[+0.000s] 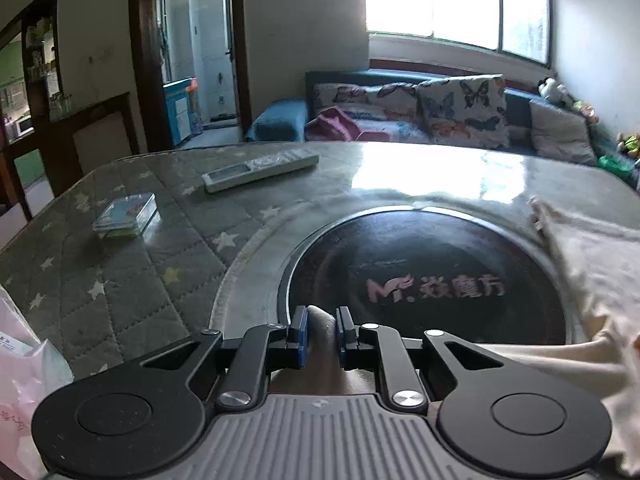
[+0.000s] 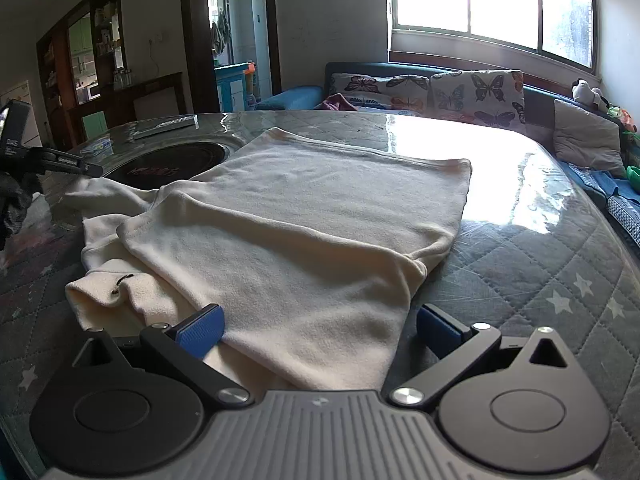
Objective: Fold clothes
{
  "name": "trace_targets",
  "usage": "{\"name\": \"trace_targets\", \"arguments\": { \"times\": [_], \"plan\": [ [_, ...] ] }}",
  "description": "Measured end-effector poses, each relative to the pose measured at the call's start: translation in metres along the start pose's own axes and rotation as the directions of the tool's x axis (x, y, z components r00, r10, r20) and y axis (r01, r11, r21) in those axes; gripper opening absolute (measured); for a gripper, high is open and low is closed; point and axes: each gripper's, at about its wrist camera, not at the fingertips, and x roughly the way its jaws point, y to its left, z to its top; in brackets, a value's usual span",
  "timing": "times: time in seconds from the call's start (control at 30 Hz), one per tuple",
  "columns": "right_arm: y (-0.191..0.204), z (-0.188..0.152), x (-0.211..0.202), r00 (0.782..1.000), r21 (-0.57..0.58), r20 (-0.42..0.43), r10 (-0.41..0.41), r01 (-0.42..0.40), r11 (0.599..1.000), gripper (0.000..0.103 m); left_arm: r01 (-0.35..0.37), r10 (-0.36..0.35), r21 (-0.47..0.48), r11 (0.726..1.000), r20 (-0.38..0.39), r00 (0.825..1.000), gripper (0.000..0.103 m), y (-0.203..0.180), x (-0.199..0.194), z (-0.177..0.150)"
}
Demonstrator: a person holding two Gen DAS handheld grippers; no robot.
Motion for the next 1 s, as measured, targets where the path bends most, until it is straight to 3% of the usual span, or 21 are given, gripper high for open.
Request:
{"name": "trace_targets", "arguments": {
  "times": [0.07, 0.13, 0.2, 0.3, 0.7, 0.83, 0.87, 0.93, 1.0],
  "plan": [
    [0.000, 0.000, 0.000, 1.000, 0.000, 0.001, -0.001, 0.001, 1.000, 0.103, -0.015, 0.015, 0.009, 1.000, -0.005, 1.000, 0.017, -0.002, 0.005, -0.003],
    [0.000, -0.001, 0.000, 1.000, 0.000, 0.001, -0.001, 0.001, 1.000, 0.103, -0.034, 0.034, -0.003, 0.999, 0.005, 0.999, 0.028, -0.001, 0.005, -0.003],
    [0.001, -0.001, 0.000, 1.000, 0.000, 0.000, -0.001, 0.001, 1.000, 0.103, -0.051, 0.052, -0.023, 0.998, 0.010, 0.999, 0.030, 0.002, 0.005, 0.000],
    [0.001, -0.001, 0.000, 1.000, 0.001, 0.001, -0.001, 0.001, 1.000, 0.103, -0.084, 0.085, -0.047, 0.995, 0.020, 0.996, 0.043, 0.010, 0.002, 0.007],
    [0.001, -0.001, 0.001, 1.000, 0.001, 0.001, -0.001, 0.001, 1.000, 0.103, -0.049, 0.038, -0.220, 0.974, -0.055, 0.998, 0.051, 0.036, -0.041, -0.017],
    [0.001, -0.001, 0.001, 1.000, 0.002, 0.001, -0.001, 0.001, 1.000, 0.103, -0.037, 0.024, -0.202, 0.979, -0.067, 0.997, 0.044, 0.030, -0.035, -0.020],
    [0.001, -0.001, 0.001, 1.000, 0.002, 0.001, -0.001, 0.001, 1.000, 0.103, -0.025, 0.013, -0.193, 0.981, -0.066, 0.998, 0.037, 0.027, -0.034, -0.020],
    [0.001, -0.001, 0.001, 1.000, 0.002, 0.001, -0.001, 0.001, 1.000, 0.103, -0.010, -0.002, -0.184, 0.983, -0.067, 0.998, 0.009, 0.024, -0.032, -0.019],
    [0.001, -0.001, 0.001, 1.000, 0.001, 0.001, -0.001, 0.001, 1.000, 0.103, -0.023, 0.015, -0.171, 0.985, -0.046, 0.999, 0.004, 0.023, -0.031, -0.015]
  ]
}}
